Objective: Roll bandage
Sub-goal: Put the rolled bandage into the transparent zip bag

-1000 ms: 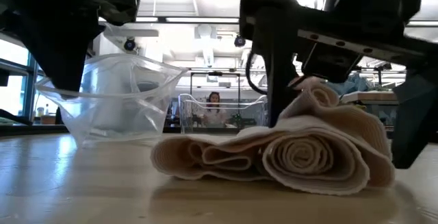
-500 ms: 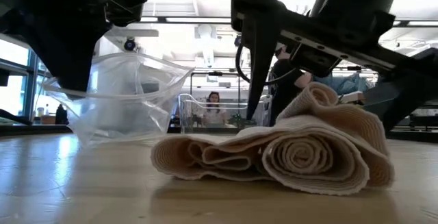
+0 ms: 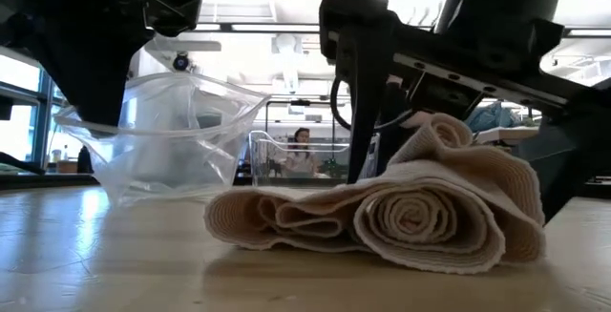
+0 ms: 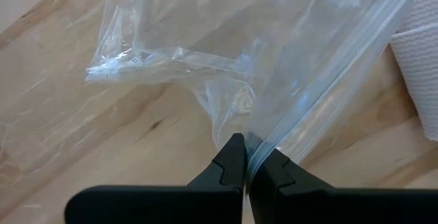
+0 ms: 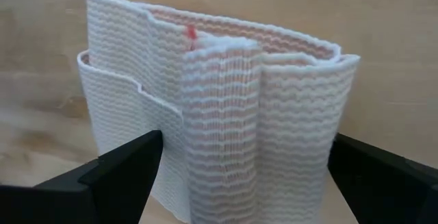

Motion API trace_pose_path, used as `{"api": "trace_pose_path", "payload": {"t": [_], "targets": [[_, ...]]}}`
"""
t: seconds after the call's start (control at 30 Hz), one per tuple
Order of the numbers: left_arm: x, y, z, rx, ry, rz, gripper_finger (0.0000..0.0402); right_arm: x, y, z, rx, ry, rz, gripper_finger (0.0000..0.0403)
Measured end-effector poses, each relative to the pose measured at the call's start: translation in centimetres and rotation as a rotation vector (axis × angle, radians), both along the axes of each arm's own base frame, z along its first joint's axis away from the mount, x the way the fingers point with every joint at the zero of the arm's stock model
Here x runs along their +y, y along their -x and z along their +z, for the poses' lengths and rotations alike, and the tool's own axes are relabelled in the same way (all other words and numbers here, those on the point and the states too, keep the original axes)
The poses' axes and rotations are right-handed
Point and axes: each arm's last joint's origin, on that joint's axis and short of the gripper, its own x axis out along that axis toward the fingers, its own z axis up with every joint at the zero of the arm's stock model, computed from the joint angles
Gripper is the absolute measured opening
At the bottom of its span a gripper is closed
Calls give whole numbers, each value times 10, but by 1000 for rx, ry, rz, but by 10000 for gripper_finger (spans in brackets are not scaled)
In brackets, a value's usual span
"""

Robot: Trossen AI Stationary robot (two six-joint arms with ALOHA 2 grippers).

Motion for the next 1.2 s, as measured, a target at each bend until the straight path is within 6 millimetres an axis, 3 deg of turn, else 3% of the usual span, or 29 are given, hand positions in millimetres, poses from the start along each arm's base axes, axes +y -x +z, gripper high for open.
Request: {"api": "trace_pose_path", "payload": {"t": [0.43, 0.73, 0.87, 0.93, 1.03, 1.1, 1.2], "targets": [[0, 0, 0, 7, 1, -25, 0, 2, 4, -1, 12, 27, -17, 394], [1, -1, 0, 6, 0, -36, 0, 5, 2, -1, -45, 85, 102, 394], [1, -1, 0, 7, 9, -36, 0, 3, 2, -5, 12, 22, 126, 387], [1, -1, 0, 7, 9, -36, 0, 2, 3, -10, 58, 6, 123, 364], [2, -1, 2, 1, 13, -33, 0, 1, 5, -13, 101, -10, 82, 291], [2, -1, 5, -9, 19, -20, 0, 1, 6, -14, 113, -1, 71, 219], [5, -2, 9, -29, 31, -3, 0, 1, 8, -15, 117, 24, 123, 77]]}}
